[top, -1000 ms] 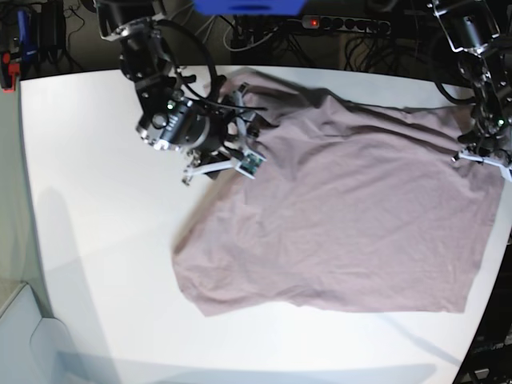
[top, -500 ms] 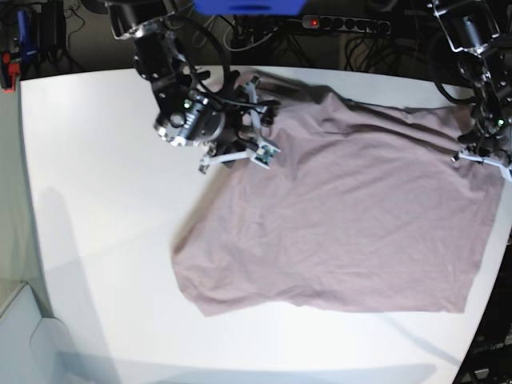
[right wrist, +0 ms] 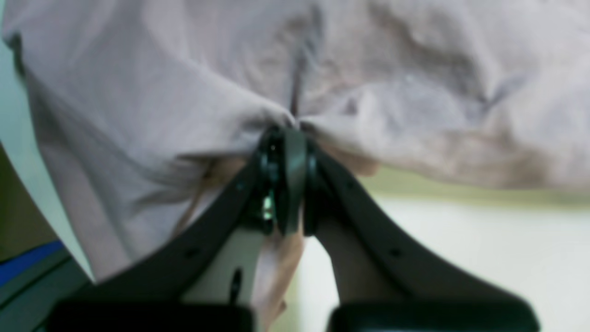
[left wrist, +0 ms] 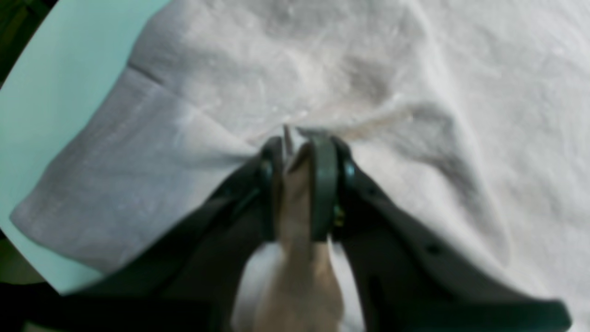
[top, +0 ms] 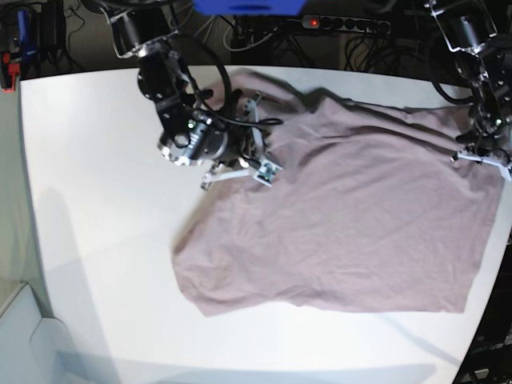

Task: Layout the t-shirt on the table in an organized manner, then fold the t-shirt properly
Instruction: 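Grasp the shirt edge near the collar with the right gripper, then drag the grasped edge away from the left gripper with the right gripper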

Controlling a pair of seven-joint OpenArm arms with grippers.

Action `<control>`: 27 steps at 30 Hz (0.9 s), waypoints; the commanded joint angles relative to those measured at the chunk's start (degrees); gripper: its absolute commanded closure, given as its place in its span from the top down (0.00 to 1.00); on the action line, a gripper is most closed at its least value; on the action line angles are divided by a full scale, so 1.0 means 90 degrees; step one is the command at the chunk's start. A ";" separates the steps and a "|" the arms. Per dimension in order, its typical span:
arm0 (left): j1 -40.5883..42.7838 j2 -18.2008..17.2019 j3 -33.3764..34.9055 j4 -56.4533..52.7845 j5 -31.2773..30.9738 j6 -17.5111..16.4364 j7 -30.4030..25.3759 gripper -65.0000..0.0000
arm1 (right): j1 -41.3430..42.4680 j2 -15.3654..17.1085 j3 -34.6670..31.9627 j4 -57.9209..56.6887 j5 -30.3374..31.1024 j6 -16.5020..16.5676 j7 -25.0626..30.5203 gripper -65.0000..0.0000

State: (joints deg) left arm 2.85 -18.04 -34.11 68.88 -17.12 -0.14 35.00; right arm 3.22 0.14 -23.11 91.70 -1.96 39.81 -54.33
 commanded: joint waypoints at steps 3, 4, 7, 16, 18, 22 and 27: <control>0.0010 0.0095 0.0014 0.0009 -0.0095 -0.0018 0.0365 0.16 | 0.0291 -0.0157 -0.0465 0.0551 0.0105 0.0021 0.0122 0.00; 0.0010 0.0115 0.0014 0.0009 -0.0095 -0.0018 0.0384 0.16 | 0.0360 -0.0167 -0.0670 0.0658 0.0115 0.0021 0.0122 0.00; 0.0049 0.0134 0.0014 0.0009 -0.0095 -0.0018 0.0413 0.16 | 0.0496 -0.0382 -0.1266 0.0805 0.0115 0.0021 0.0122 0.00; 0.0606 0.0369 0.0044 0.1025 -0.0085 -0.0018 0.0423 0.16 | 0.1307 -0.1016 -0.2370 -0.0299 0.0095 0.0021 0.0229 0.00; 0.0733 0.0378 0.0044 0.1182 -0.0095 -0.0018 0.0423 0.16 | 0.1512 -0.1016 -0.2389 -0.0817 0.0095 0.0021 0.0444 0.00; 0.0928 0.0525 0.0024 0.1270 -0.0085 -0.0018 0.0423 0.16 | 0.1893 -0.1016 -0.2399 -0.1950 0.0095 0.0021 0.0874 0.10; 0.1075 0.0544 0.0014 0.1387 -0.0114 -0.0018 0.0423 0.16 | 0.2020 -0.1016 -0.2379 -0.2096 0.0095 0.0021 0.0825 0.42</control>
State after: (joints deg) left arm 12.03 -12.93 -33.93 80.97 -18.20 -0.40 36.42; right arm 19.99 -7.88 -44.71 71.37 -2.00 39.81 -48.40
